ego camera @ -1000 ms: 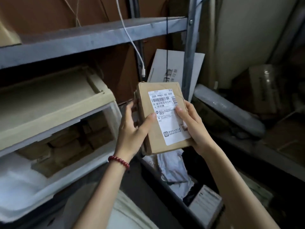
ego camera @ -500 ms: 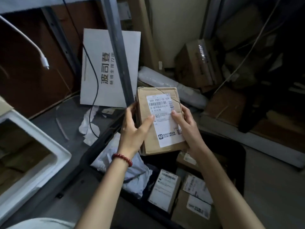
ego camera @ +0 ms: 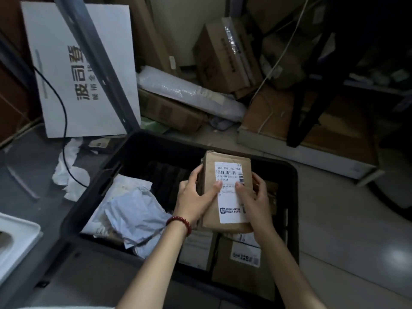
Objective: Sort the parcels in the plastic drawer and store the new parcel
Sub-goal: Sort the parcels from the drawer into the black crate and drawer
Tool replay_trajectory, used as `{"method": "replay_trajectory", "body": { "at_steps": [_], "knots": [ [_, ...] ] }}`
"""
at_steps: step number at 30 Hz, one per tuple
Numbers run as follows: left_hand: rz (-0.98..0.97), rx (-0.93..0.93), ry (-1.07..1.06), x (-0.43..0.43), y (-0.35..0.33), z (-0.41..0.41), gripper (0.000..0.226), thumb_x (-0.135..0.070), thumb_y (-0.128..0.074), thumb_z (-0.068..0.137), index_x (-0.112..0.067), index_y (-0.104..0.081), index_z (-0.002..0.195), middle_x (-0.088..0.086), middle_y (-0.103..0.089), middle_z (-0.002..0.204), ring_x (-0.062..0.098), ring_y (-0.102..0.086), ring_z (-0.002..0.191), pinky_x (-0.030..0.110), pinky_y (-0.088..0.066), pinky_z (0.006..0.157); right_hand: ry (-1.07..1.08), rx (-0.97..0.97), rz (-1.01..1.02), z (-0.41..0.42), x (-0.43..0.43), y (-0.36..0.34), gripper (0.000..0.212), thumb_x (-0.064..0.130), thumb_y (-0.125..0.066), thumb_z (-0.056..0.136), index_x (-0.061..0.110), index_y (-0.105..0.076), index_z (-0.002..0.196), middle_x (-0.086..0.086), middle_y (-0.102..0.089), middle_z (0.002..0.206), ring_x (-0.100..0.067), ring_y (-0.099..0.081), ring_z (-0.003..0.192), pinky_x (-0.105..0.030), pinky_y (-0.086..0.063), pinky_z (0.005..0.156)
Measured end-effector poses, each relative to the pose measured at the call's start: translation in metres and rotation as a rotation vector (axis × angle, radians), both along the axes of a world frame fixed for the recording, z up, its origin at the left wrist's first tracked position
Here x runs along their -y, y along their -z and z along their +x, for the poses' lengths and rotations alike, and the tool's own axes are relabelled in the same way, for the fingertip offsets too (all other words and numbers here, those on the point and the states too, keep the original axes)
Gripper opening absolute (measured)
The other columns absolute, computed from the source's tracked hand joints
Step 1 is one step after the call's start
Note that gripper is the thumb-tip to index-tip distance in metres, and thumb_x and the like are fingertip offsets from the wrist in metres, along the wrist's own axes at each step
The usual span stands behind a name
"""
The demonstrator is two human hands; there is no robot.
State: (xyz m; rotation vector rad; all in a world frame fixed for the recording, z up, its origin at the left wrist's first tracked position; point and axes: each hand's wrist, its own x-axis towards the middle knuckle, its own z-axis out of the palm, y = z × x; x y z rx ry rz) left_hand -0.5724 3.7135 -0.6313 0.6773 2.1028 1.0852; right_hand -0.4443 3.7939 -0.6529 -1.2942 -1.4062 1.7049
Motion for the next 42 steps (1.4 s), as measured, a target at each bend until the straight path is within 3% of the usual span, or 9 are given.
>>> {"method": "replay_trajectory", "body": {
  "at_steps": [4, 8, 12, 14, 18, 22, 26, 31, 42],
  "knots": [
    [0.024, 0.142, 0.092, -0.018, 0.017, 0.013, 0.080, -0.042, -0.070, 0.082, -0.044, -0.020, 0.145, -0.012, -0.049, 0.122, 0.007, -0.052, 0.105, 0.022, -0.040, 0.083, 0.095, 0.128, 0.142, 0.014, -0.012, 0.009, 0.056, 0.029, -0.065, 0.091, 0.033, -0.037, 0.140, 0.014, -0.056, 0.110, 0.002, -0.061, 0.085, -0.011, -0.048, 0.057],
    [0.020, 0.207, 0.218, -0.035, 0.032, 0.029, 0.089, -0.030, -0.075, 0.080, -0.044, -0.014, 0.144, -0.019, -0.047, 0.124, 0.004, -0.054, 0.104, 0.020, -0.047, 0.081, 0.108, 0.279, 0.312, 0.030, -0.029, 0.018, 0.063, 0.032, -0.065, 0.090, 0.025, -0.035, 0.145, 0.001, -0.052, 0.136, -0.011, -0.056, 0.114, -0.024, -0.048, 0.090],
    [0.062, 0.267, 0.257, -0.055, 0.044, 0.042, 0.082, -0.019, -0.073, 0.083, -0.036, -0.020, 0.143, -0.015, -0.041, 0.130, 0.000, -0.049, 0.101, 0.008, -0.047, 0.057, 0.064, 0.487, 0.454, 0.039, -0.038, 0.026, 0.061, 0.027, -0.056, 0.096, 0.015, -0.030, 0.150, -0.004, -0.028, 0.152, -0.008, -0.035, 0.130, 0.002, -0.024, 0.090],
    [0.066, 0.269, 0.277, -0.061, 0.049, 0.046, 0.079, -0.018, -0.071, 0.085, -0.036, -0.021, 0.143, -0.015, -0.041, 0.127, -0.003, -0.047, 0.098, 0.007, -0.046, 0.059, 0.014, 0.571, 0.515, 0.042, -0.038, 0.034, 0.060, 0.030, -0.052, 0.098, 0.018, -0.027, 0.151, -0.004, -0.022, 0.154, -0.013, -0.031, 0.136, -0.008, -0.025, 0.102],
    [0.040, 0.114, 0.361, -0.069, 0.062, 0.055, 0.074, -0.026, -0.063, 0.091, -0.032, -0.018, 0.149, -0.010, -0.039, 0.136, 0.001, -0.050, 0.113, 0.010, -0.043, 0.084, -0.207, 0.858, 0.629, 0.044, -0.042, 0.048, 0.058, 0.036, -0.044, 0.100, 0.017, -0.027, 0.152, -0.009, -0.017, 0.159, -0.023, -0.017, 0.146, -0.039, -0.023, 0.119],
    [-0.032, -0.056, 0.404, -0.071, 0.066, 0.059, 0.076, -0.027, -0.059, 0.094, -0.027, -0.011, 0.153, 0.005, -0.023, 0.143, 0.015, -0.045, 0.120, 0.018, -0.037, 0.097, -0.219, 0.949, 0.695, 0.040, -0.039, 0.053, 0.053, 0.032, -0.039, 0.102, 0.013, -0.029, 0.151, -0.014, -0.019, 0.159, -0.027, -0.013, 0.148, -0.038, -0.007, 0.121],
    [0.007, -0.386, 0.423, -0.063, 0.065, 0.059, 0.058, -0.034, -0.054, 0.094, -0.022, -0.031, 0.146, -0.001, -0.041, 0.143, 0.019, -0.033, 0.133, 0.031, -0.032, 0.108, -0.251, 0.990, 0.675, 0.040, -0.043, 0.056, 0.053, 0.033, -0.028, 0.104, 0.015, -0.020, 0.154, -0.012, -0.013, 0.161, -0.026, -0.005, 0.149, -0.035, 0.001, 0.119],
    [-0.254, -0.750, 0.545, -0.052, 0.057, 0.052, 0.058, -0.052, -0.034, 0.097, -0.031, -0.022, 0.149, -0.003, -0.030, 0.154, 0.024, -0.018, 0.143, 0.044, -0.021, 0.111, -0.388, 1.100, 0.653, 0.036, -0.057, 0.045, 0.054, 0.036, -0.023, 0.104, 0.018, -0.013, 0.155, -0.010, -0.009, 0.162, -0.026, -0.004, 0.149, -0.040, -0.010, 0.121],
    [-0.466, -0.850, 0.159, 0.032, 0.006, -0.014, 0.052, -0.052, -0.040, 0.093, -0.026, -0.040, 0.138, -0.002, -0.049, 0.138, 0.022, -0.041, 0.127, 0.046, -0.026, 0.105, -0.671, 0.891, 0.853, -0.043, -0.009, -0.025, 0.063, 0.055, -0.040, 0.096, 0.030, -0.021, 0.152, 0.002, -0.027, 0.157, -0.019, -0.025, 0.144, -0.042, -0.022, 0.117]
  ]
}}
